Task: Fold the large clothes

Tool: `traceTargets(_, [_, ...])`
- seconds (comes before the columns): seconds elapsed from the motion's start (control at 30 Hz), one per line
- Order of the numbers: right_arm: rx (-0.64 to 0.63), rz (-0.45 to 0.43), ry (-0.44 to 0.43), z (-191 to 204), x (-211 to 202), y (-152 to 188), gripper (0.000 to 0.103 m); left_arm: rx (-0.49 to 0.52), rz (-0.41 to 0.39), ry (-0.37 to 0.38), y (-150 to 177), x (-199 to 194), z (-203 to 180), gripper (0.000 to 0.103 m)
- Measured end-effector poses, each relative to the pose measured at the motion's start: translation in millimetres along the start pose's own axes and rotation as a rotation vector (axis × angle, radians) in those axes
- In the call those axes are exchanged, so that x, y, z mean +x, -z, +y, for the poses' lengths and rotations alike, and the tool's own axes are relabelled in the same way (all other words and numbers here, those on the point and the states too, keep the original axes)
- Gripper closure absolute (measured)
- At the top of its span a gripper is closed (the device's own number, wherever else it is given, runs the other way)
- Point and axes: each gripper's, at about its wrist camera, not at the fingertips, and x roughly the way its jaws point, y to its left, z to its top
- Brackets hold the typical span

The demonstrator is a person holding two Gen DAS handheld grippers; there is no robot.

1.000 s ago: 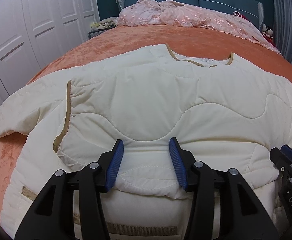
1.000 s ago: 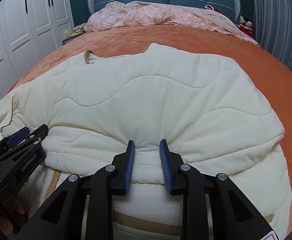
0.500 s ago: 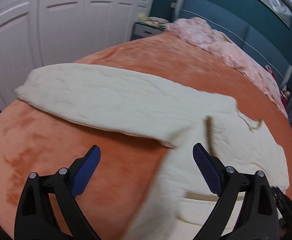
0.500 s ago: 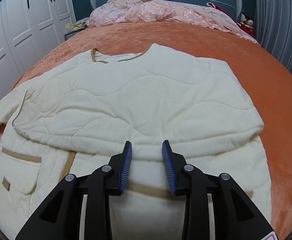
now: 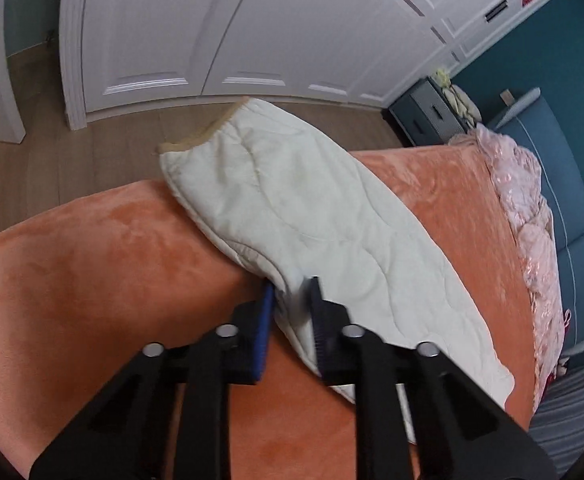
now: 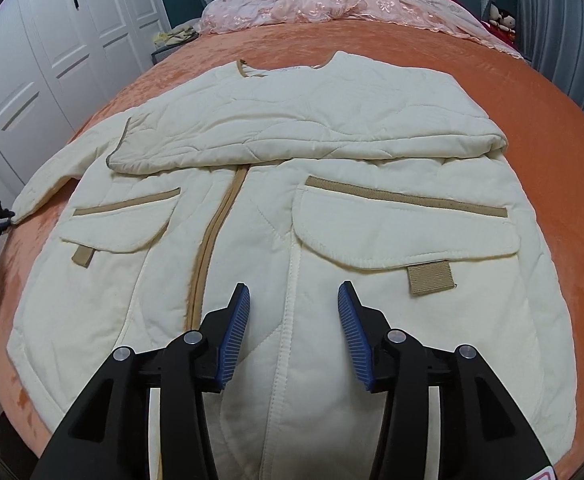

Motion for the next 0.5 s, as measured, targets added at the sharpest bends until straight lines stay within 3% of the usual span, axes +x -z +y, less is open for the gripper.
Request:
traceTargets(0.1, [0.019,-0.007,-0.029,-3,-6,-2,0.057,0.158,-0.062,0.058,5,-25,-63,0.098])
traceTargets(0.23, [0.042,-0.029,-0.055,-10,-15,-5,0.057,0.4,-0.143,0.268,50,-94,-179,0.098])
traceTargets(0.37, [0.07,-0.046,-0.068,-22,-22,-4,0.057,0.652,-0.113,0.5,154,-156,-289,0.098])
traceTargets(0.47, [0.104,-0.053,-0.068,-37,-26,-3,0.057,0.809,-0.009,0.599,253,-170,-339,0.093])
traceTargets(0.5, [0.115,-0.054,-0.065,-44,-27,-2,0.057,0.842,0.039,0.61,285,-165,-348,0.084])
